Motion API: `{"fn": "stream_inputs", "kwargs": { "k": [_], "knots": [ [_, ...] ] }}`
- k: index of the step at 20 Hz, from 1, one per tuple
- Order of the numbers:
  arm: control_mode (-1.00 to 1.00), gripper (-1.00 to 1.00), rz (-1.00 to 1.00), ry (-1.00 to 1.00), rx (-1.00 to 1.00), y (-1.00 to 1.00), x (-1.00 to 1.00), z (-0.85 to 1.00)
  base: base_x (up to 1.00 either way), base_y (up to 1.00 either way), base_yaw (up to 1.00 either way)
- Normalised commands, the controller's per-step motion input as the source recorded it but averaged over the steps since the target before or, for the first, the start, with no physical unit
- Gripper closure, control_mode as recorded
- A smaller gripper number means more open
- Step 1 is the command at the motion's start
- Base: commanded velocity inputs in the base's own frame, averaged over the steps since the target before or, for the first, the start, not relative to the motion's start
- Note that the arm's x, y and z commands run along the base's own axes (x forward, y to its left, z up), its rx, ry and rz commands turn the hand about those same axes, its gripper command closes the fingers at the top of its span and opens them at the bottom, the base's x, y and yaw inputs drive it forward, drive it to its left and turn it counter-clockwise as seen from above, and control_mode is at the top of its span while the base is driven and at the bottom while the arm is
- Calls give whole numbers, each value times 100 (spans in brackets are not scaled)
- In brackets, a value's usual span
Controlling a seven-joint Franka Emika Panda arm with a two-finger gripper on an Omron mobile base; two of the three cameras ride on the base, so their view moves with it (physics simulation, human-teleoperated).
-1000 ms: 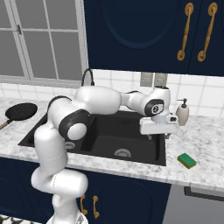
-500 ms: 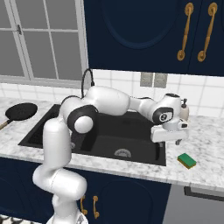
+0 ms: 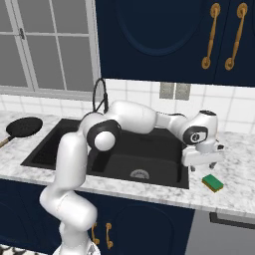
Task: Pick the pan and sponge and place them into the sink. Then turn on the water.
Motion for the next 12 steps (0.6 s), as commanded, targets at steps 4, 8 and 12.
{"fn": "stream_inputs", "kwargs": {
  "k": [4,8,12],
  "knots": [
    [-100,-100,2,0,0,-26,0,-19,0,0,0],
    [-100,-100,3,0,0,-24,0,-18,0,0,0],
    [-100,-100,3,0,0,-22,0,-18,0,0,0]
  ]
}}
